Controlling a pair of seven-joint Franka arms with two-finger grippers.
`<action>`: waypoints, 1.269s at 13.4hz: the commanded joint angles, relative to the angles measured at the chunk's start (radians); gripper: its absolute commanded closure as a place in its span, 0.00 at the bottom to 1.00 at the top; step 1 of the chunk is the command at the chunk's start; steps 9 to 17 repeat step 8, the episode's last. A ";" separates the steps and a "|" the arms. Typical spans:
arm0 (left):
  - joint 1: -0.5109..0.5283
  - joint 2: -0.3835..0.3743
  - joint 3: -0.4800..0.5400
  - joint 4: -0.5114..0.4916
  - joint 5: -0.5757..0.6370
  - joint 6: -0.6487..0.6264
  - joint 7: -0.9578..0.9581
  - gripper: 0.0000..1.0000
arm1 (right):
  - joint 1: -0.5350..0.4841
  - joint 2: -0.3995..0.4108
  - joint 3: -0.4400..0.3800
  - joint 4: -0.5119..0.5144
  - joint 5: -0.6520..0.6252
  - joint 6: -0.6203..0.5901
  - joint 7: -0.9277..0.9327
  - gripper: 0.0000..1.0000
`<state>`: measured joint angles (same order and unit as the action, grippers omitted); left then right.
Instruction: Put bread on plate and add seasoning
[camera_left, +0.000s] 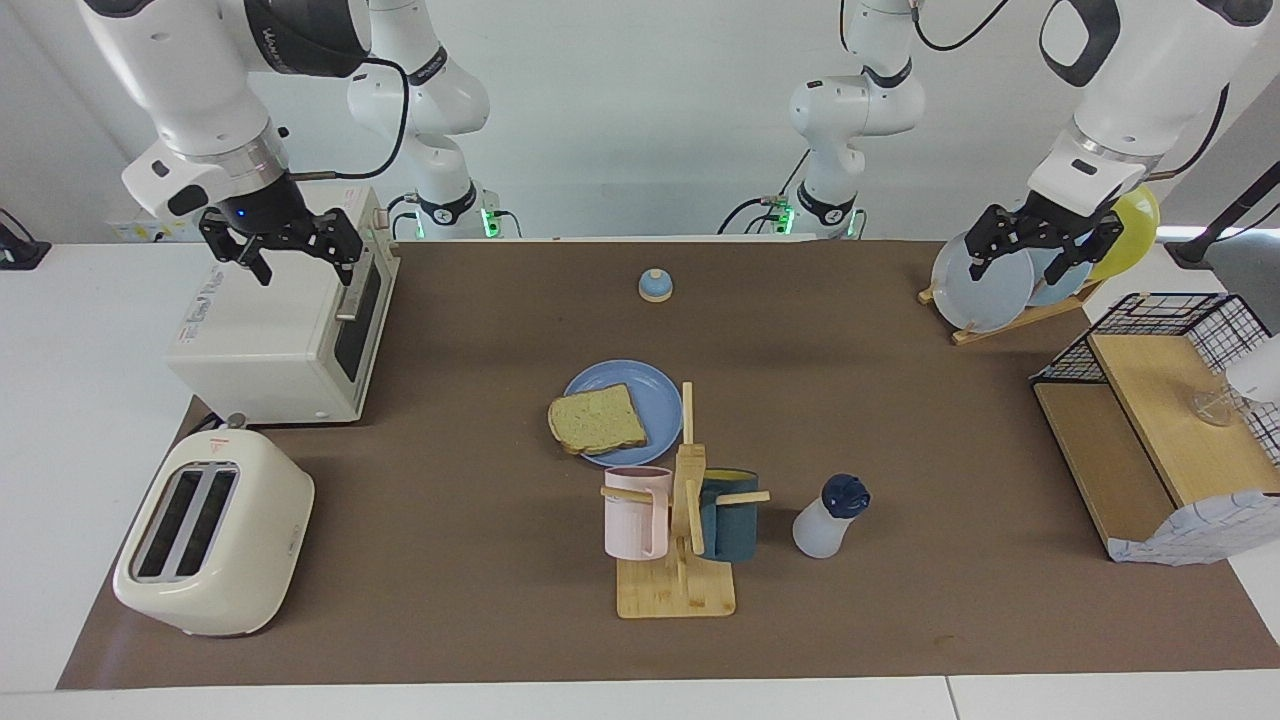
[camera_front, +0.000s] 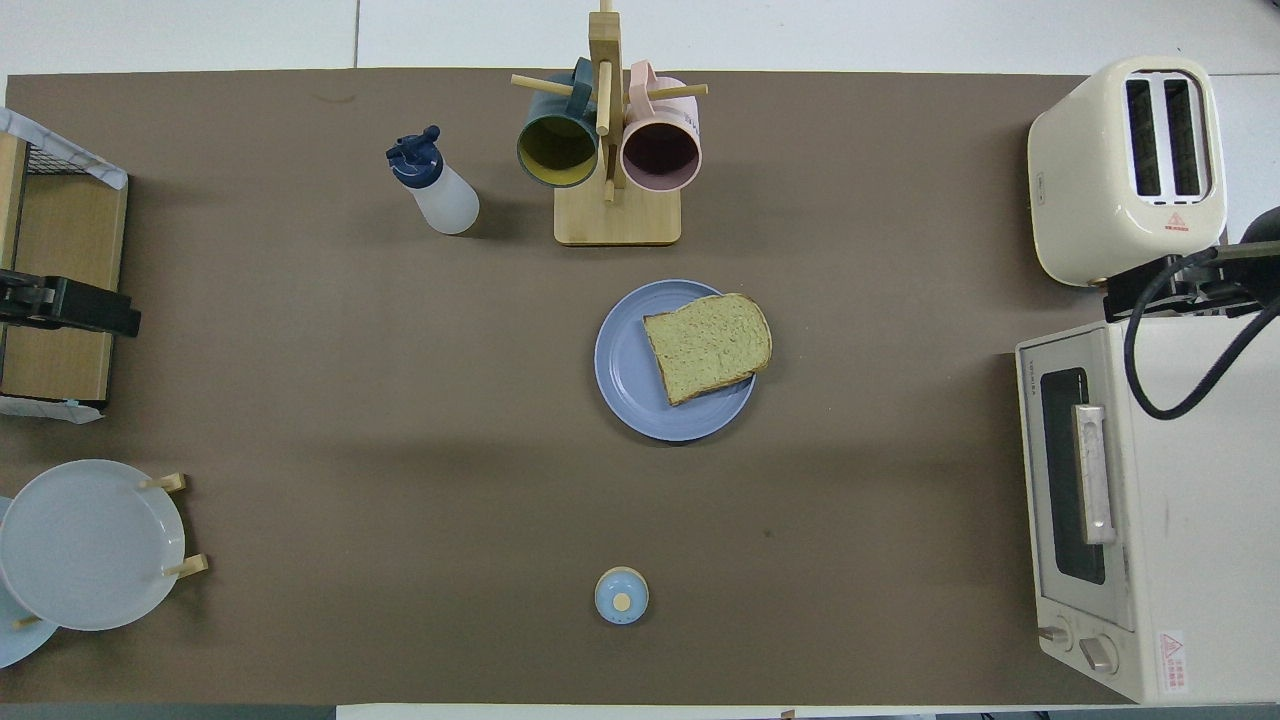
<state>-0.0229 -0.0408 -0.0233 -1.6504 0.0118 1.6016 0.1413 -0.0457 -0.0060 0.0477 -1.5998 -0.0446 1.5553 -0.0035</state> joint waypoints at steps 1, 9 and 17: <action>-0.012 0.005 0.009 0.010 -0.004 -0.006 0.001 0.00 | -0.010 -0.020 0.006 -0.025 0.025 0.011 -0.026 0.00; -0.014 0.007 0.020 0.027 -0.007 -0.043 -0.005 0.00 | -0.010 -0.022 0.004 -0.025 0.025 0.011 -0.027 0.00; -0.014 0.007 0.020 0.027 -0.007 -0.043 -0.005 0.00 | -0.010 -0.022 0.004 -0.025 0.025 0.011 -0.027 0.00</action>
